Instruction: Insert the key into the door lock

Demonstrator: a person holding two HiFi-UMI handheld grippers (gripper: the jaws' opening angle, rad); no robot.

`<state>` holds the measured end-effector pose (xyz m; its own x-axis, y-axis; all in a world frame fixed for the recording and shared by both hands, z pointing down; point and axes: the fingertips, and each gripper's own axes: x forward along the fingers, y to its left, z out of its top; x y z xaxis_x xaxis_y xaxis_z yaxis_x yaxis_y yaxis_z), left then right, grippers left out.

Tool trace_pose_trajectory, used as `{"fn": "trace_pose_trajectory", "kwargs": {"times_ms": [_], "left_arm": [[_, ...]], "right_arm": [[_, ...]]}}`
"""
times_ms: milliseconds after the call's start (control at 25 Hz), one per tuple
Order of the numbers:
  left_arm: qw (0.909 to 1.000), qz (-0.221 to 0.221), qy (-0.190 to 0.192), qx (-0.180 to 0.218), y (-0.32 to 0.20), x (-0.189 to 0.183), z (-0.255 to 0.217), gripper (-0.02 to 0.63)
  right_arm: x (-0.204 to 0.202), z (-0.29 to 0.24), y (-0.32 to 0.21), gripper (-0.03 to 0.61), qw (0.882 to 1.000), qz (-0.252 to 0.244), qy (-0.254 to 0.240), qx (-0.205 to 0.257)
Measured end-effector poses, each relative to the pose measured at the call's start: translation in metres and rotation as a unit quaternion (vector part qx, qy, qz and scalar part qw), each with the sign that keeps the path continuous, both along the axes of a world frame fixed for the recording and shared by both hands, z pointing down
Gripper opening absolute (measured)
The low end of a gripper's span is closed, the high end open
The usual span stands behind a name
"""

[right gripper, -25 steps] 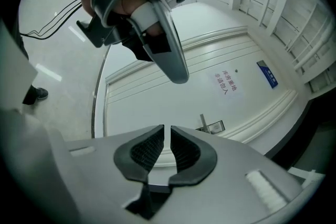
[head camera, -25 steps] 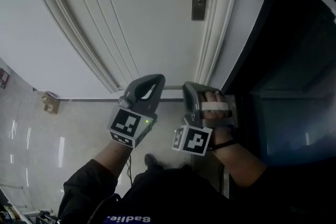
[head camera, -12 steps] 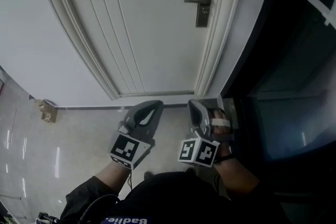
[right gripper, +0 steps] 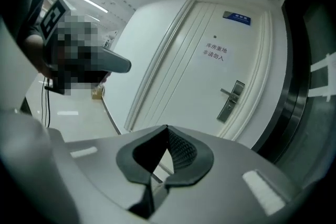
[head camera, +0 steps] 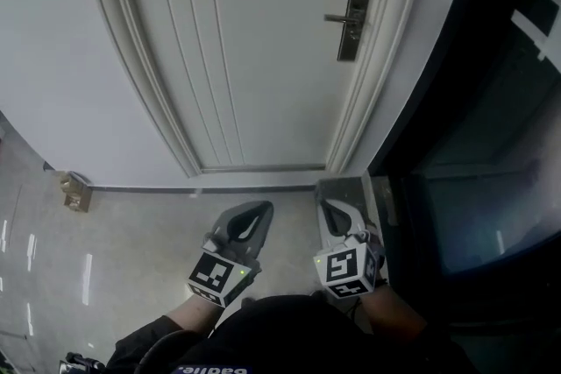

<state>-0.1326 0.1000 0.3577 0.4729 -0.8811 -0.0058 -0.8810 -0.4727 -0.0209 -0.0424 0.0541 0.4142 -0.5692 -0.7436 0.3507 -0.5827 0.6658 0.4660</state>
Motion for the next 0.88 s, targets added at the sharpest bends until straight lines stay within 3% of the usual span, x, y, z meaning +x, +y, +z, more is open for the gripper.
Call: {"fn": "trace_pose_trajectory", "kwargs": {"times_ms": [160,320,480,880], "left_arm": [[0.9998,0.01,0.01,-0.015,0.005,0.01,0.022,0.02],[0.9994,0.016,0.012,-0.027,0.008,0.019,0.037,0.02],[0.9992,0.026,0.014,-0.028,0.015,0.031,0.05,0.02],[0.9986,0.037,0.015,-0.034,0.021,0.043,0.057,0.02]], "right_arm": [[-0.014,0.008,0.022,0.003,0.996,-0.016,-0.084,-0.033],[-0.013,0.023,0.034,0.002,0.965,-0.007,-0.215,-0.149],[-0.013,0.014,0.046,0.002,0.945,-0.021,-0.294,-0.141],[-0.013,0.014,0.049,0.002,0.942,-0.037,-0.307,-0.134]]}}
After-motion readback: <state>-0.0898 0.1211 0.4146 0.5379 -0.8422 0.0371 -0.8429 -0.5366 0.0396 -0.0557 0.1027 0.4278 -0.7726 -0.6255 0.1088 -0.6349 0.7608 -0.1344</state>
